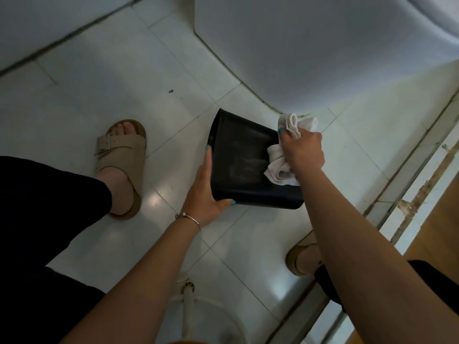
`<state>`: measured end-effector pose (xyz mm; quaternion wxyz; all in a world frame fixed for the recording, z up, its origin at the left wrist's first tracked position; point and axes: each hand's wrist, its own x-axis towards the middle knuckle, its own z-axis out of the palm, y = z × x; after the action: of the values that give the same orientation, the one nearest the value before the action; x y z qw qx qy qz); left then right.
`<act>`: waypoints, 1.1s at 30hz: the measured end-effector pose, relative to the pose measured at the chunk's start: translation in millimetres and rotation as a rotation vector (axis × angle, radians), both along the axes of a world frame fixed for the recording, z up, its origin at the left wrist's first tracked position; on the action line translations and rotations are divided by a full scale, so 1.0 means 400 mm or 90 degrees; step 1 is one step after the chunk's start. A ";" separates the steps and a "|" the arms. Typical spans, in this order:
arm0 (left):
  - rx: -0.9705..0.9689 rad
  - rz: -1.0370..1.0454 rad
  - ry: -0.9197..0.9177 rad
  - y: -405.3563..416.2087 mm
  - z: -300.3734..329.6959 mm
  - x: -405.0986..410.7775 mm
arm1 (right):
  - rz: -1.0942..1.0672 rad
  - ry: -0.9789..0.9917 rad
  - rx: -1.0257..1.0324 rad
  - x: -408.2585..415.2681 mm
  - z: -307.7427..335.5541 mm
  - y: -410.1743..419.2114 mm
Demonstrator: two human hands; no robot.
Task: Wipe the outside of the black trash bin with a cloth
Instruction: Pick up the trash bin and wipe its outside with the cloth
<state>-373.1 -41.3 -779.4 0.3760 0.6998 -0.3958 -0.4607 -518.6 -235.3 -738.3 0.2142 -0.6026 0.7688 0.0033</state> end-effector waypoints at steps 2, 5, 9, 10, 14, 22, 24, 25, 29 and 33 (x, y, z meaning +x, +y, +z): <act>-0.020 -0.089 -0.123 -0.019 0.006 0.015 | 0.003 -0.006 -0.003 -0.005 0.001 0.003; 0.016 -0.132 -0.216 -0.037 -0.003 0.022 | 0.003 0.002 -0.019 0.009 -0.001 0.012; 0.004 -0.090 -0.180 -0.033 -0.017 0.000 | 0.037 0.003 -0.042 0.071 0.003 0.038; 0.001 -0.084 -0.180 -0.033 -0.020 0.000 | 0.060 -0.010 -0.043 0.101 0.006 0.049; 0.007 -0.064 -0.196 -0.026 -0.030 -0.002 | 0.216 -0.048 -0.031 0.229 0.011 0.099; 0.039 -0.098 -0.290 -0.026 -0.025 0.001 | 0.103 -0.022 -0.011 0.110 -0.005 0.013; 0.034 -0.086 -0.270 -0.028 -0.021 -0.003 | 0.027 0.003 -0.010 0.051 -0.006 0.000; 0.030 -0.081 -0.262 -0.028 -0.020 -0.006 | 0.004 0.014 -0.013 0.038 -0.006 0.003; 0.036 -0.071 -0.253 -0.034 -0.024 -0.003 | 0.067 0.038 -0.069 0.126 -0.001 0.068; -0.005 -0.056 -0.278 -0.032 -0.004 -0.006 | 0.278 -0.042 -0.082 0.239 -0.006 0.199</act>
<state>-375.7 -54.2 -781.0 0.2634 0.7636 -0.4997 -0.3130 -423.1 -155.8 -740.6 0.1948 -0.7668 0.6113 -0.0195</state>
